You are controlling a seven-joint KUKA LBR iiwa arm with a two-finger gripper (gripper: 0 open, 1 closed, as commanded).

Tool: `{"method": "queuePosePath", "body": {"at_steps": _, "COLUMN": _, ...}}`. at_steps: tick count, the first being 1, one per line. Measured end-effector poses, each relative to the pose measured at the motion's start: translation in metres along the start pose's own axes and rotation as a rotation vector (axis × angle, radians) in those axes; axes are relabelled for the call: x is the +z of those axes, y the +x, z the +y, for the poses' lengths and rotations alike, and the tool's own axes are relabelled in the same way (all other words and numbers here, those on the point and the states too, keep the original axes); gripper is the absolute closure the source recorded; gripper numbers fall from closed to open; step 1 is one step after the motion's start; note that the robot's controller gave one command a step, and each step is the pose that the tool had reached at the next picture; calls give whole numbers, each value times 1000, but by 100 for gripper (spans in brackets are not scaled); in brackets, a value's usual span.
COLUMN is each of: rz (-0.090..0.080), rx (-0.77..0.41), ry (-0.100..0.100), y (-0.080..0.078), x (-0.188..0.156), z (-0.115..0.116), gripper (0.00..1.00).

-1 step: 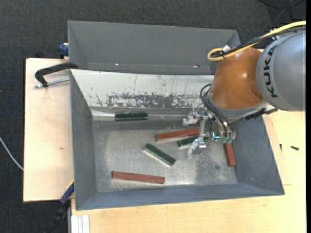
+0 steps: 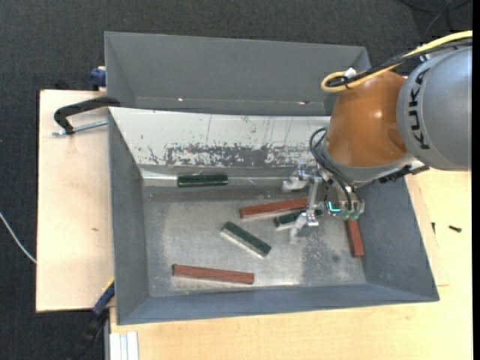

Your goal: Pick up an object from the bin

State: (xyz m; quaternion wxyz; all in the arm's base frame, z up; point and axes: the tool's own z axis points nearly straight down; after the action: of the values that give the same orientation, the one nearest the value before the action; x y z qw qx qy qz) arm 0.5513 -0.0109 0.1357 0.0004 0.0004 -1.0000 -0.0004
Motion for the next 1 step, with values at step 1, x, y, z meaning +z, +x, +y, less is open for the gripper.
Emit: {"method": "queuePosePath", "body": {"at_steps": 1, "rz": -9, "rx": 11, "ry": 0, "y": -29, "x": 58, "z": -6, "gripper": 100}}
